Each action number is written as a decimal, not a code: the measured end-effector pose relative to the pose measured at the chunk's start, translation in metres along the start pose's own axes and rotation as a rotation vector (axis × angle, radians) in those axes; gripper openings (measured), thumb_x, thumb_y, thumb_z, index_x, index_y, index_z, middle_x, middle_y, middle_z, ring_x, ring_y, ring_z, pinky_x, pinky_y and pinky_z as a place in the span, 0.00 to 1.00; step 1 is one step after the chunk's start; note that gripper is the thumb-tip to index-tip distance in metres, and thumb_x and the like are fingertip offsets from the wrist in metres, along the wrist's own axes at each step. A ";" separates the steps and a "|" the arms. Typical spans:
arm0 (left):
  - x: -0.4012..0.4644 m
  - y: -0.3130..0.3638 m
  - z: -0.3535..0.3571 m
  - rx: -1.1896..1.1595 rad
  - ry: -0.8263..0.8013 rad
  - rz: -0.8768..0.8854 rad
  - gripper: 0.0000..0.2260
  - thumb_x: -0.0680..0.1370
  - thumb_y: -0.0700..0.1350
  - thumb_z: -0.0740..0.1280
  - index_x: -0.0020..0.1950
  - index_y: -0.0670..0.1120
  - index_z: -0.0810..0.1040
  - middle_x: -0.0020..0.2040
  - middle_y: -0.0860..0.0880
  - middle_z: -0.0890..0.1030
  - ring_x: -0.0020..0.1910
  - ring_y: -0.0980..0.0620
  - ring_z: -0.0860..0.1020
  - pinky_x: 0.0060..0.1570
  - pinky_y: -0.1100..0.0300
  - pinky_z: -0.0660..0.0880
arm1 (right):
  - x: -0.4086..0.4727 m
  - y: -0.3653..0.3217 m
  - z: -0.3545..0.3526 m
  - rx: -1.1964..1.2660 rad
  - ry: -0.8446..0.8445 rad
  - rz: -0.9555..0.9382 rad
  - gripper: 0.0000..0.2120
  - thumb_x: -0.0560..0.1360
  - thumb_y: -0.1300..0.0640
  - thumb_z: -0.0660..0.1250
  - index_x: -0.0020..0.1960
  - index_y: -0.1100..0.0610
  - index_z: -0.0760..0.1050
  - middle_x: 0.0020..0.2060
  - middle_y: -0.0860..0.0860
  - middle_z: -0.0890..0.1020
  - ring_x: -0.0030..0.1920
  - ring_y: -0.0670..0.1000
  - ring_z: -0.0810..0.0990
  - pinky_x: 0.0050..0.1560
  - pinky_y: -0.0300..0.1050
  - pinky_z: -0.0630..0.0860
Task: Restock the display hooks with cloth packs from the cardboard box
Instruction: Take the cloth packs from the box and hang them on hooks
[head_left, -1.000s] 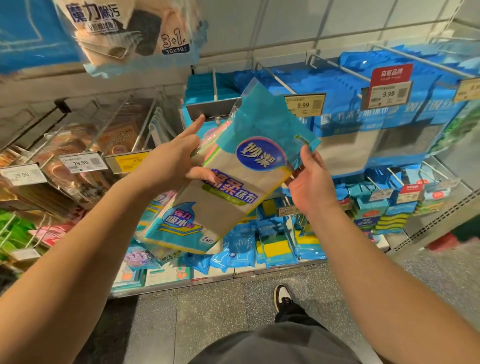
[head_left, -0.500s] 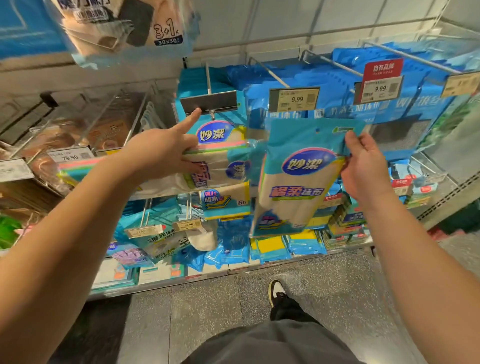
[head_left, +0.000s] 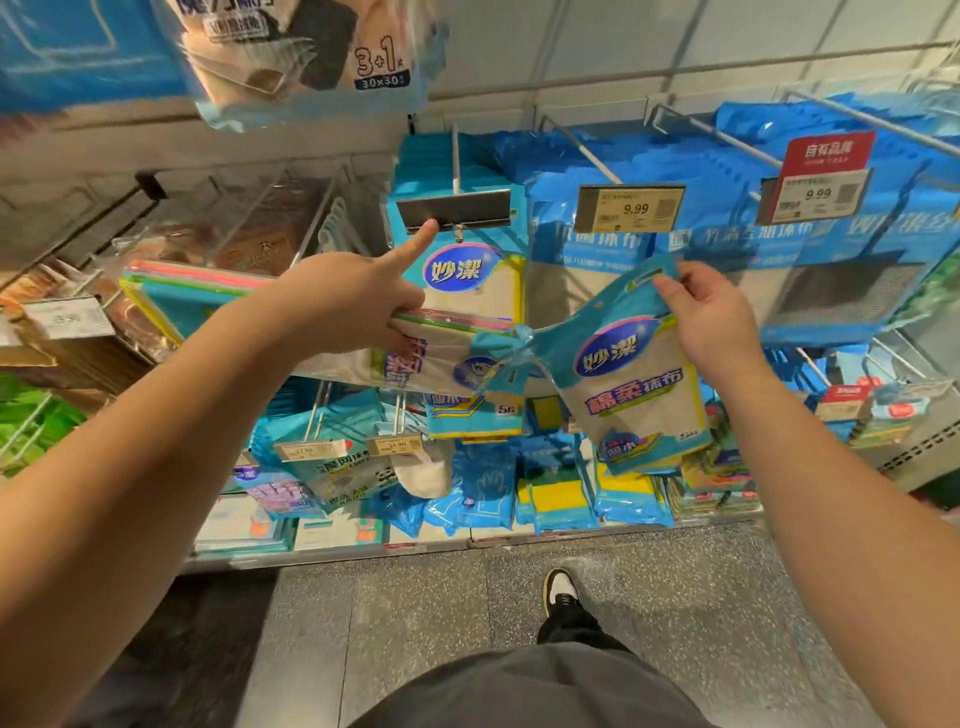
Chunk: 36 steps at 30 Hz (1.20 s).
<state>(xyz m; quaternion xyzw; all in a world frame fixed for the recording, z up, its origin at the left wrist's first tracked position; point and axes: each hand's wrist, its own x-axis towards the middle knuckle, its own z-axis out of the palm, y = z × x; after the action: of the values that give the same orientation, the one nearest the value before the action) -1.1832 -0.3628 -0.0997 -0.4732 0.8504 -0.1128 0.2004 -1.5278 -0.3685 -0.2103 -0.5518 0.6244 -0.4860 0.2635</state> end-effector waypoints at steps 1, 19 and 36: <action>0.000 -0.001 -0.001 0.019 -0.009 0.004 0.16 0.78 0.62 0.66 0.59 0.54 0.77 0.81 0.52 0.32 0.47 0.41 0.82 0.47 0.49 0.79 | 0.003 -0.002 0.007 -0.039 -0.013 0.005 0.07 0.81 0.51 0.64 0.50 0.53 0.76 0.43 0.50 0.81 0.42 0.48 0.78 0.42 0.39 0.71; 0.012 -0.011 -0.032 0.136 -0.237 -0.023 0.14 0.75 0.60 0.72 0.37 0.58 0.70 0.82 0.55 0.37 0.38 0.47 0.77 0.41 0.56 0.72 | 0.036 -0.067 0.127 -0.143 -0.231 -0.103 0.13 0.83 0.52 0.58 0.65 0.56 0.71 0.50 0.47 0.76 0.48 0.48 0.74 0.42 0.41 0.68; 0.013 -0.002 -0.033 0.005 -0.237 -0.016 0.11 0.76 0.56 0.72 0.42 0.53 0.73 0.81 0.48 0.57 0.30 0.56 0.69 0.33 0.57 0.65 | 0.031 -0.081 0.138 0.227 -0.370 0.087 0.08 0.69 0.56 0.78 0.41 0.46 0.80 0.46 0.45 0.85 0.54 0.49 0.82 0.61 0.52 0.78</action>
<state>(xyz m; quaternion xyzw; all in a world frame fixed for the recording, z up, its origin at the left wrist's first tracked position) -1.2029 -0.3746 -0.0728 -0.4896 0.8165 -0.0597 0.3000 -1.3808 -0.4349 -0.1848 -0.5710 0.5300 -0.4315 0.4548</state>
